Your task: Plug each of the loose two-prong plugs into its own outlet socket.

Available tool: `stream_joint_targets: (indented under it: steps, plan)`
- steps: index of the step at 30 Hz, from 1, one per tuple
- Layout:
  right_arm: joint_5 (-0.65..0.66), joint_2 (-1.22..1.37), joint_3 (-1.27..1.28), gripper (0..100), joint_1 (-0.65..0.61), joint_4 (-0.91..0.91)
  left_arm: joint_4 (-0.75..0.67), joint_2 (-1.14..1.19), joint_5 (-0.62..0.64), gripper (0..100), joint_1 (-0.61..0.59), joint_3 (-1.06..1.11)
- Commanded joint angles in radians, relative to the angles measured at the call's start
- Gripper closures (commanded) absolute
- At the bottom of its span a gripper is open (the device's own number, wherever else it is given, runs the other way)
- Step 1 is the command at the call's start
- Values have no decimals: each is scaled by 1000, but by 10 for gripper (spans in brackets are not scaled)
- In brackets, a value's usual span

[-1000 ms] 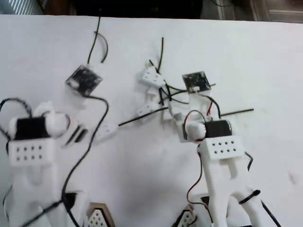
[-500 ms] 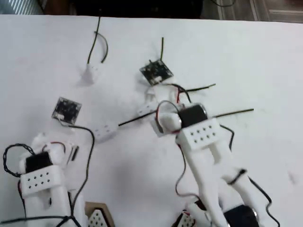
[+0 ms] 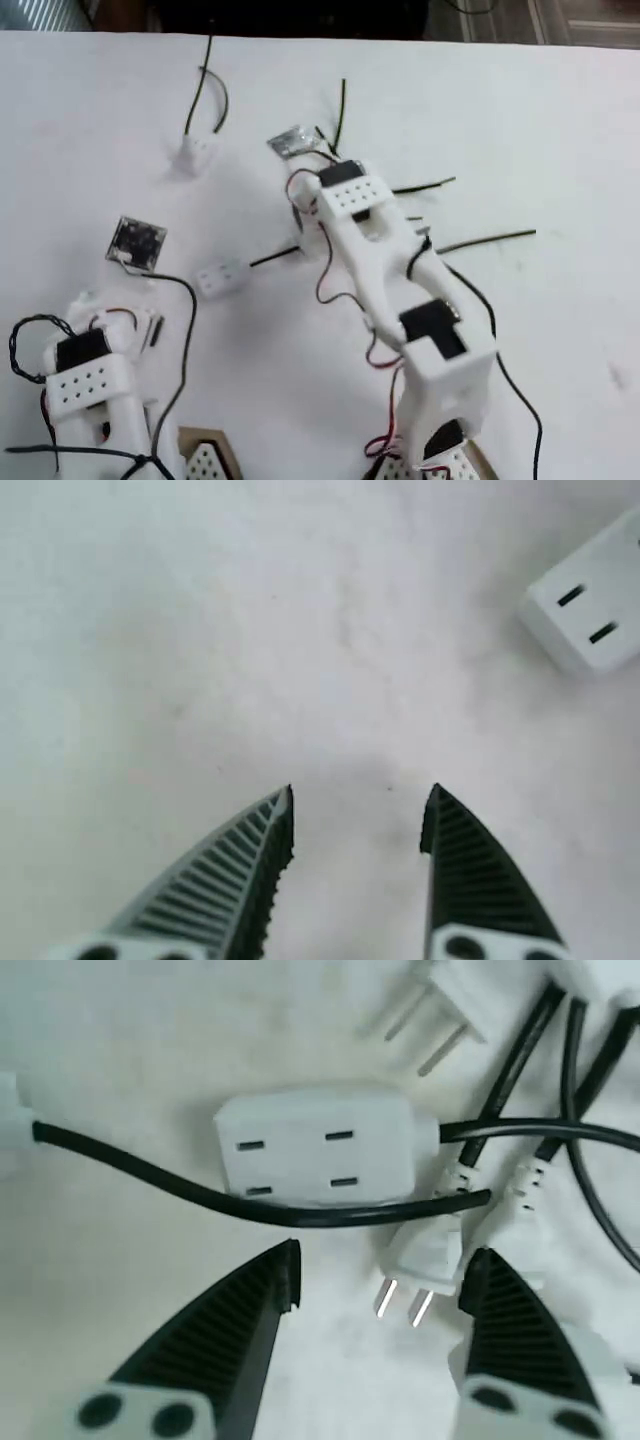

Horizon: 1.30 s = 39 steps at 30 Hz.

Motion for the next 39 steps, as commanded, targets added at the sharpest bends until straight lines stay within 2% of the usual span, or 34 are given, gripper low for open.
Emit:
stream_joint_targets:
  steps: [1,7,13,21,24,31,33,39]
  plan:
    - [9,48,-77,743,4,12,-15,-18,5,789,-5,-3]
    - [6,88,-84,744,8,12,-15,-18,5,789,-5,-3]
    - [8,125,-84,750,64,12,-15,-18,5,789,-7,-3]
    - [12,140,-86,916,88,5,-15,-18,5,789,-7,-2]
    - [78,99,-80,986,87,16,-15,-18,5,789,-7,-2]
    - [109,-87,-80,981,116,185,-20,-16,3,789,-5,8]
    - [114,-148,-80,981,145,228,-21,-18,3,789,-5,9]
    - [239,-289,-80,981,285,367,-21,-18,3,789,-5,9]
